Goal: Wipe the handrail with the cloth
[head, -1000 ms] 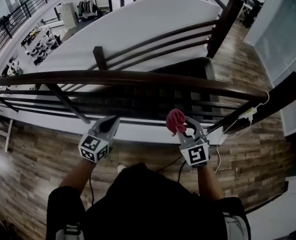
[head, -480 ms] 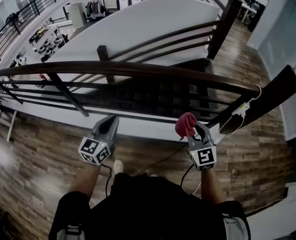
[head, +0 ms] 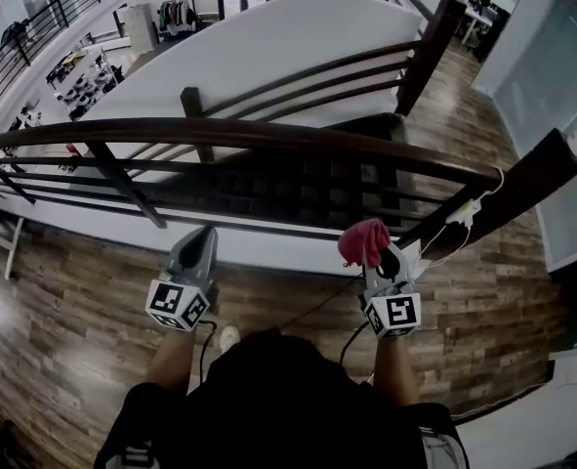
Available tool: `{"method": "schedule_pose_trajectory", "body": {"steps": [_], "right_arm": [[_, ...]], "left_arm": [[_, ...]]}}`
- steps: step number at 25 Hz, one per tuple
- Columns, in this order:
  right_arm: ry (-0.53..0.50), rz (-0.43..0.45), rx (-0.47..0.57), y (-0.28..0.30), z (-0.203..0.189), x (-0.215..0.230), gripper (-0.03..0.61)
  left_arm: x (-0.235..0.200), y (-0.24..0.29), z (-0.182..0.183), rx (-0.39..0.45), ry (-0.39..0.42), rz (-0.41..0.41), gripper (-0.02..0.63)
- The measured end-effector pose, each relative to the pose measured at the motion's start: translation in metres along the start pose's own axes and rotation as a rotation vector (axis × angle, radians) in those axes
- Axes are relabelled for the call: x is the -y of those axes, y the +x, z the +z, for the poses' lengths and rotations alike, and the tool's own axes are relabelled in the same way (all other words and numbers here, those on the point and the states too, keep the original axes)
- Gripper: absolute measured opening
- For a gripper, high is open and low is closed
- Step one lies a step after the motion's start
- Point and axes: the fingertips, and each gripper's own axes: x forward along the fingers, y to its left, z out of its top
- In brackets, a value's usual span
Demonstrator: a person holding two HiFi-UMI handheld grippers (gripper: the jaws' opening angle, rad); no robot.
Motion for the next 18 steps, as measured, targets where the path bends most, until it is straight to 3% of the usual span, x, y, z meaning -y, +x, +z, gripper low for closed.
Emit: {"method": "schedule_pose_trajectory", "body": {"steps": [5,10,18], "right_arm": [[-0.014,-0.020,0.016,0.011,0.003,-0.008,0.048],[0.082,-0.070,0.015,0.018,-0.001,-0.006,0.048],[0.063,-0.052,0.017,0.032,0.001,-0.023,0.046]], "left_arm": [[-0.005,0.007,-0.003,-0.040,0.070,-0.057,-0.002],[-0.023,0.012,-0.001,-0.049,0.042,-0.079,-0.002],[-0.036,0.018,0.007,-0.002,0.046,-0.084,-0.002]]}}
